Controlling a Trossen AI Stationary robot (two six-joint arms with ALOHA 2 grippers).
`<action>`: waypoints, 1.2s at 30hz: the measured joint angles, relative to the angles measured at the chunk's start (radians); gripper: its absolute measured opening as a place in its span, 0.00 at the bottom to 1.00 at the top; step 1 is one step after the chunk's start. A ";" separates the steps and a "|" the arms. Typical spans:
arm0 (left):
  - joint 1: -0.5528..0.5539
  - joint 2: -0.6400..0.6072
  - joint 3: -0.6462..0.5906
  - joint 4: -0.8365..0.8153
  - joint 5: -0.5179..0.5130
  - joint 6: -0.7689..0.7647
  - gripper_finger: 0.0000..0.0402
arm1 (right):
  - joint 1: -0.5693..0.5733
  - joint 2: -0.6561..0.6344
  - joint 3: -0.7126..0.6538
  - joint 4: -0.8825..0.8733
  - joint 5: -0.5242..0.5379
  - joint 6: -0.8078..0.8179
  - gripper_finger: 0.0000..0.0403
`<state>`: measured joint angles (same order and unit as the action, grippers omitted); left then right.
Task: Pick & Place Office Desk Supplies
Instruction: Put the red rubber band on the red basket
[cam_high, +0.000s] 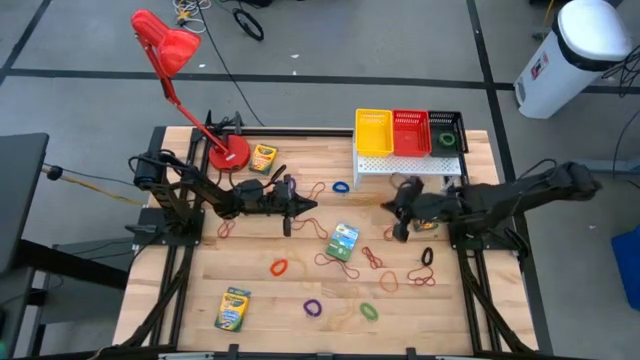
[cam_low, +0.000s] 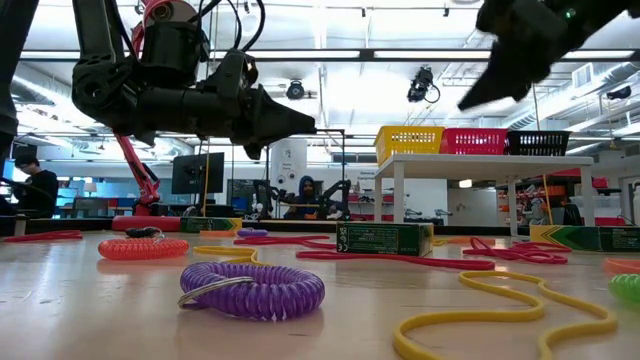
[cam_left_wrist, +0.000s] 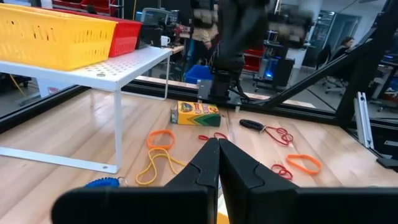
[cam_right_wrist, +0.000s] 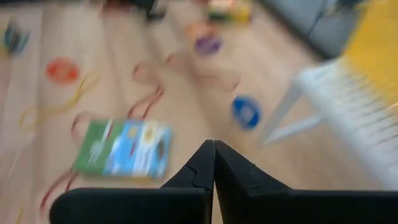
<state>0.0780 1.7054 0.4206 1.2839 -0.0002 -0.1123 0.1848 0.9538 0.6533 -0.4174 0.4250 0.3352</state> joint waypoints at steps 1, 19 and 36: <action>0.000 0.000 0.000 0.000 0.000 0.000 0.03 | 0.000 0.026 0.000 -0.013 -0.032 0.013 0.06; 0.000 0.000 0.001 -0.001 0.000 0.000 0.03 | -0.014 0.461 0.000 -0.185 -0.269 0.049 0.49; 0.000 -0.001 0.001 0.002 0.000 0.000 0.03 | -0.147 0.520 0.003 -0.138 -0.331 -0.008 0.48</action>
<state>0.0780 1.7042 0.4217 1.2855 0.0002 -0.1123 0.0382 1.4738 0.6567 -0.5557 0.0944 0.3275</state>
